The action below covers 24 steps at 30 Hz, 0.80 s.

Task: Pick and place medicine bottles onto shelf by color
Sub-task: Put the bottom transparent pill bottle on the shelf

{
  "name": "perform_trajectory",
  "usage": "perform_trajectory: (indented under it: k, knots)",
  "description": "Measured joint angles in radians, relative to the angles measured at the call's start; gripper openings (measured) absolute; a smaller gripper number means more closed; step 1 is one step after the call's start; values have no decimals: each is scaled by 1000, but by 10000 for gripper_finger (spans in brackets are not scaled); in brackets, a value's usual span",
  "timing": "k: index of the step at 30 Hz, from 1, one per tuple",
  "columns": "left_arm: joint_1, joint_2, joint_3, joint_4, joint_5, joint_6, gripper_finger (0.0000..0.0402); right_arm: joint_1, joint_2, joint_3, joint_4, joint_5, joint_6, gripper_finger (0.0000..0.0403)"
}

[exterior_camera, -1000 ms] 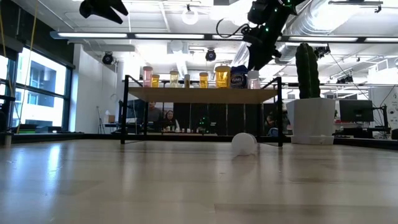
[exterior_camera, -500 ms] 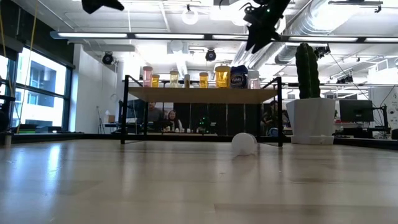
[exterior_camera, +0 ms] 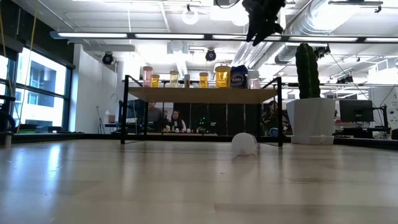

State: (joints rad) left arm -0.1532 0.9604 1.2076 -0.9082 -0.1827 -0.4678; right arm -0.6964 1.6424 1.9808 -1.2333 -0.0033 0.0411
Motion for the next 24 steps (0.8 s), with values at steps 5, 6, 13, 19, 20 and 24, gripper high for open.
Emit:
perform_trajectory:
  k: [5, 6, 13, 19, 20, 24]
  knots:
    - [-147, 61, 0, 30, -39, -50, 204, 45, 0, 51, -54, -1, 33, 177]
    - [-169, 75, 0, 43, -39, -56, 204, 54, 0, 63, -65, -1, 39, 177]
    - [-272, 158, 0, 113, 27, -175, 204, 120, 0, 119, -132, -1, 67, 177]
    - [-296, 222, 0, 121, 144, -264, 204, 174, 0, 122, -181, -1, 84, 177]
    - [-302, 233, 0, 122, 148, -265, 204, 182, 0, 122, -186, -1, 92, 177]
    - [-350, 290, 0, 129, 49, -242, 204, 216, 0, 121, -200, -1, 109, 177]
